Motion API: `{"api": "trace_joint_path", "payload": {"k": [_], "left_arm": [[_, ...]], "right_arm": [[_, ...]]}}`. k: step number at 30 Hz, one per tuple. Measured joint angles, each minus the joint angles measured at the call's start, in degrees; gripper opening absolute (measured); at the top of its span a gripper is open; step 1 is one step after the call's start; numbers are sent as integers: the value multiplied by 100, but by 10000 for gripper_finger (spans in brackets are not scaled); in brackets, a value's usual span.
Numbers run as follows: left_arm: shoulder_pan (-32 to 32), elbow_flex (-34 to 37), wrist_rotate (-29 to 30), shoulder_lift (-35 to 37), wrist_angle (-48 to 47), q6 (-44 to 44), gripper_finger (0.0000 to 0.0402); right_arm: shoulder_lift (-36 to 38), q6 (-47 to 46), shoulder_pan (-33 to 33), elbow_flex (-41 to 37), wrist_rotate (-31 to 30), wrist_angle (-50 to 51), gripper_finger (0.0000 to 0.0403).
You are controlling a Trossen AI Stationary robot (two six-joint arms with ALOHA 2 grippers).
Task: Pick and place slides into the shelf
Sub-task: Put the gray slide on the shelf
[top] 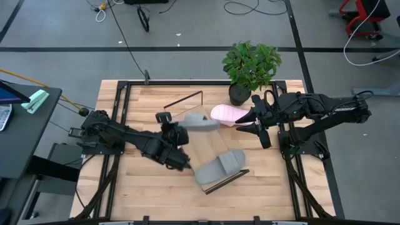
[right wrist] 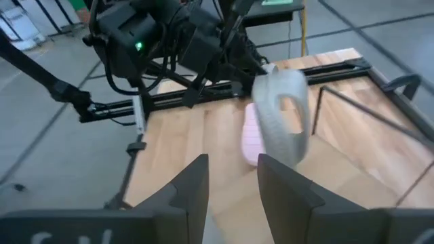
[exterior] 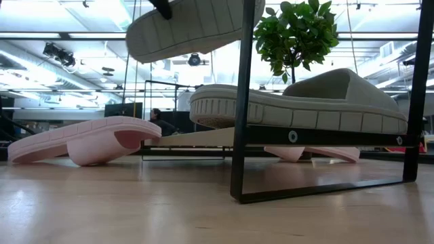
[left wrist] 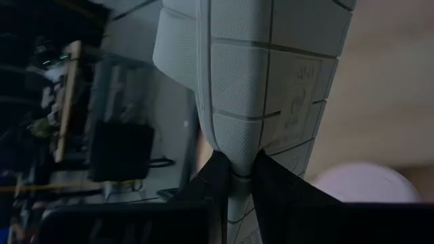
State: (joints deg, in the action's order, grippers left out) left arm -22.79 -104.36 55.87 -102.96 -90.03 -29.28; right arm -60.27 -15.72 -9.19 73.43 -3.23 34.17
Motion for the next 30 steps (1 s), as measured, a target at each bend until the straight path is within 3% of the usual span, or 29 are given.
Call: {"api": "trace_joint_path", "payload": {"k": [7,13,17,21,24,30], "left_arm": [[186,-407,1139,0,1,310,44],[204,-852,1978,9,136,1320,44],[212,-1010,2452,6,581,2288,44],[212,-1018,3040,7,1244,3478,44],[233,-1018,3309,7,1590,4207,44],[311,-1018,3416,7,1630,4489,44]], "right_arm": [[0,1492,4,0,-515,-150,131],[-1,2778,7,0,-1150,-749,131],[0,3116,7,0,-1293,-1038,131],[-1,2612,7,69,-1322,-1091,131],[2,1702,7,225,-1326,-1123,131],[12,-2114,7,606,-1231,-526,131]]}}
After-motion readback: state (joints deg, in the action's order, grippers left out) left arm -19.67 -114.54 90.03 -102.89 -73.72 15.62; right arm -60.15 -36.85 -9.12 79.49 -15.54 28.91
